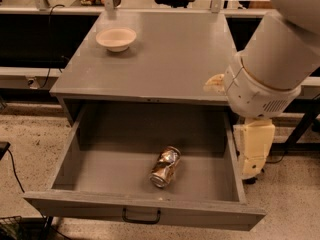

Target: Pick orange can from top drawer and place on counter

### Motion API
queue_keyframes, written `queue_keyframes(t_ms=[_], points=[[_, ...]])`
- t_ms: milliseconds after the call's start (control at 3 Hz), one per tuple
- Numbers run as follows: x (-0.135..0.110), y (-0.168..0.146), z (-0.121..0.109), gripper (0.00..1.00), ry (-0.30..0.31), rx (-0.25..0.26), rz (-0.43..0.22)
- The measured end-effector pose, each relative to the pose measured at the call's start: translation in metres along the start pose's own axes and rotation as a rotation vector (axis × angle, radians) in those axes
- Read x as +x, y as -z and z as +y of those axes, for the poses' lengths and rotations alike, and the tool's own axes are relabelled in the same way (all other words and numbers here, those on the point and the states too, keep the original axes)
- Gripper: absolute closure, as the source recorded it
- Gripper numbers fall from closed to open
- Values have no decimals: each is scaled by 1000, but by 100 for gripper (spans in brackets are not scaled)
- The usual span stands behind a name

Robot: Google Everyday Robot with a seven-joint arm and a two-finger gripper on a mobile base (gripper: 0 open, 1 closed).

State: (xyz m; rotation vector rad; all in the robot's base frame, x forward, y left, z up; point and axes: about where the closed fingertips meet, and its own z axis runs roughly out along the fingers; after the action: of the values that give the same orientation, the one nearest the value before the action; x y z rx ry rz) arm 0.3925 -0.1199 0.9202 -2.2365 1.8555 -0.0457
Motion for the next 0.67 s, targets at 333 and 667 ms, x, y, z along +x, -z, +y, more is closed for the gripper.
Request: queue_keyframes(t_ms=[333, 667], points=[[0, -2, 0, 0, 12, 1, 0], [-4, -22, -3, 0, 169, 9, 4]])
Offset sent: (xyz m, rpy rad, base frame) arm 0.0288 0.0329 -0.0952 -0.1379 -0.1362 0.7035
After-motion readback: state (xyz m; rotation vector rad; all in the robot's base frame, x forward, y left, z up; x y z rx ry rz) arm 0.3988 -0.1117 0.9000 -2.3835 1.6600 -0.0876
